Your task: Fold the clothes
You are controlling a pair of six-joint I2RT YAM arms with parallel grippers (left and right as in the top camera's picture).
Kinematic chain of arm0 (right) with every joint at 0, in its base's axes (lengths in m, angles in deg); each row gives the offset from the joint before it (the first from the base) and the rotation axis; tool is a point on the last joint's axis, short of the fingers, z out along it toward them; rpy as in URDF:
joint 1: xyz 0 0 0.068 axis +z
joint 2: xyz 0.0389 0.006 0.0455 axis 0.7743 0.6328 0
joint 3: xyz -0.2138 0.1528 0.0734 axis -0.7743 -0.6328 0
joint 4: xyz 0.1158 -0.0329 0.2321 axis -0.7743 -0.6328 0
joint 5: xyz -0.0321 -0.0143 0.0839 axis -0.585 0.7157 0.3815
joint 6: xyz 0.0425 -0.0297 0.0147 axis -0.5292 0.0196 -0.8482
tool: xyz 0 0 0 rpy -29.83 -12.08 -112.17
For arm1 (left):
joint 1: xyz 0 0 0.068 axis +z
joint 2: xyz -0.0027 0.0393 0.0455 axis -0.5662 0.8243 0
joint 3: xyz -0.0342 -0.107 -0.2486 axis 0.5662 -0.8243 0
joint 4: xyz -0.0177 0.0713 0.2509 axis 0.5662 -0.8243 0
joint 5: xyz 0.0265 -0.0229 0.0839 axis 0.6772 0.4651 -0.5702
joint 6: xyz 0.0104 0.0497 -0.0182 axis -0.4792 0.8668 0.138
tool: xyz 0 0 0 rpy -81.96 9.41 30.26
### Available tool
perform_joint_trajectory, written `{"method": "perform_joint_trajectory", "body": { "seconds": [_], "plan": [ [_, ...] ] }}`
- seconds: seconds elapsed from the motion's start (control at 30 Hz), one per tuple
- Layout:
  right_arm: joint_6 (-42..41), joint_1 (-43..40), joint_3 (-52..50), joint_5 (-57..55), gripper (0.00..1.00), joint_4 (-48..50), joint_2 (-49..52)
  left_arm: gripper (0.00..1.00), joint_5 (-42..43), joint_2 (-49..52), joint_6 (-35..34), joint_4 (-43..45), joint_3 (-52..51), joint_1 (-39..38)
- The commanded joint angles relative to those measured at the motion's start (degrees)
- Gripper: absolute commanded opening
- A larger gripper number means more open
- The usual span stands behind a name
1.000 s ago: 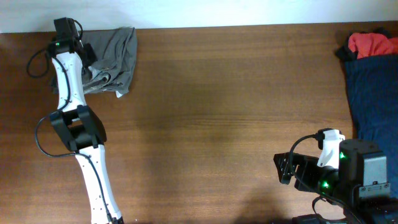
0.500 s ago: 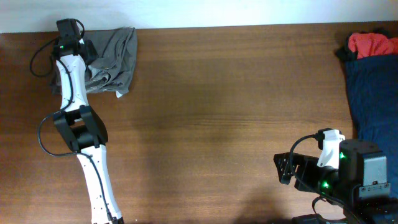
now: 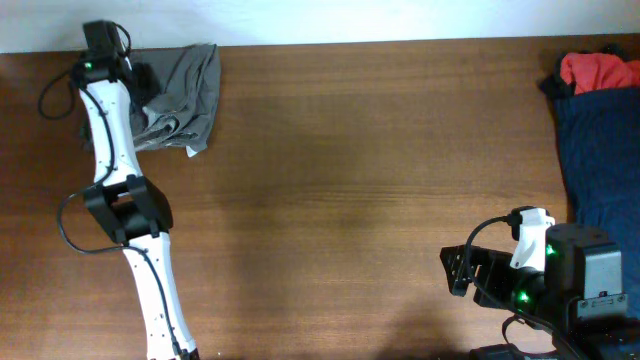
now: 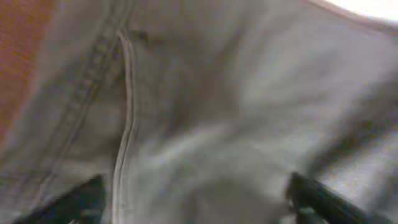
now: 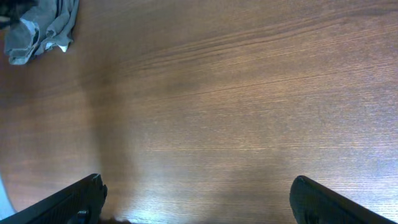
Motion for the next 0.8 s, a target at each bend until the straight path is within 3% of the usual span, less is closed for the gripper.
{"method": "perform_joint_trajectory", "body": {
  "seconds": [0.0,0.33,0.4,0.6,0.77],
  "plan": [
    [-0.5,0.3,-0.2,-0.5,0.99,0.2,0.0,0.99,8.6,-11.6,-0.3,-5.6,6.4,-0.3],
    [-0.5,0.3,-0.2,-0.5,0.99,0.2,0.0,0.99,12.8,-34.5,-3.7,-30.2,6.3,-0.3],
    [-0.5,0.3,-0.2,-0.5,0.99,0.2,0.0,0.99,16.8,-38.4,0.8,-30.1,5.2,-0.3],
    [-0.5,0.3,-0.2,-0.5,0.99,0.2,0.0,0.99,21.6,-48.7,0.8,-30.1,3.7,-1.3],
    [-0.5,0.3,-0.2,-0.5,0.99,0.2,0.0,0.99,21.8,-61.5,3.2,-30.1,-9.1,-2.5]
  ]
}}
